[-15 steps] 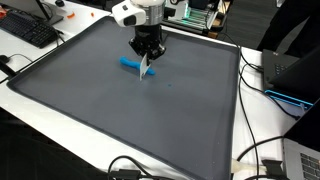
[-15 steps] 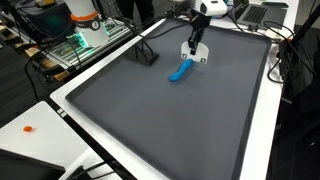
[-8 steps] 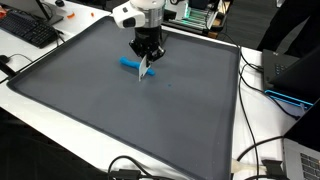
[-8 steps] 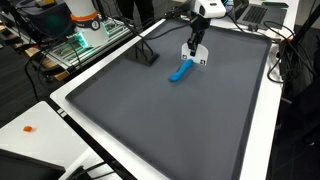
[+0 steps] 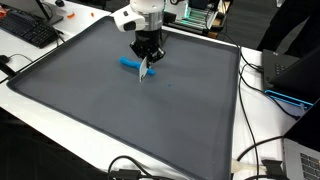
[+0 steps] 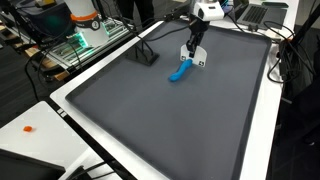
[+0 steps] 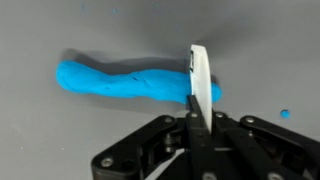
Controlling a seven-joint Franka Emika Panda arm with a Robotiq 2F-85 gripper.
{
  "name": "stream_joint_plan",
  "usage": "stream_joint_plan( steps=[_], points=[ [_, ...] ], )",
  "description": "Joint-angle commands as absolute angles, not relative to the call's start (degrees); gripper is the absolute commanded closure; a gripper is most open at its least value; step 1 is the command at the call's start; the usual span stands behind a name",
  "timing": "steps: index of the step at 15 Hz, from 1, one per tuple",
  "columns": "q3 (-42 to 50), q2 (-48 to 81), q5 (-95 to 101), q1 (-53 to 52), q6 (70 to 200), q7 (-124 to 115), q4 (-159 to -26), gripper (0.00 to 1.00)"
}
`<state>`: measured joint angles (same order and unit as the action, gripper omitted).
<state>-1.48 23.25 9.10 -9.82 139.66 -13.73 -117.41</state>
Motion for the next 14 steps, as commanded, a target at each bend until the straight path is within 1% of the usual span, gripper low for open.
stream_joint_plan(
  steps=[1, 14],
  points=[
    [-0.5, 24.2, 10.1, -10.4, 140.1, -15.1, -119.0, 0.99],
    [-2.8, 20.1, 4.4, -8.2, 137.7, -11.2, -123.5, 0.99]
  ],
)
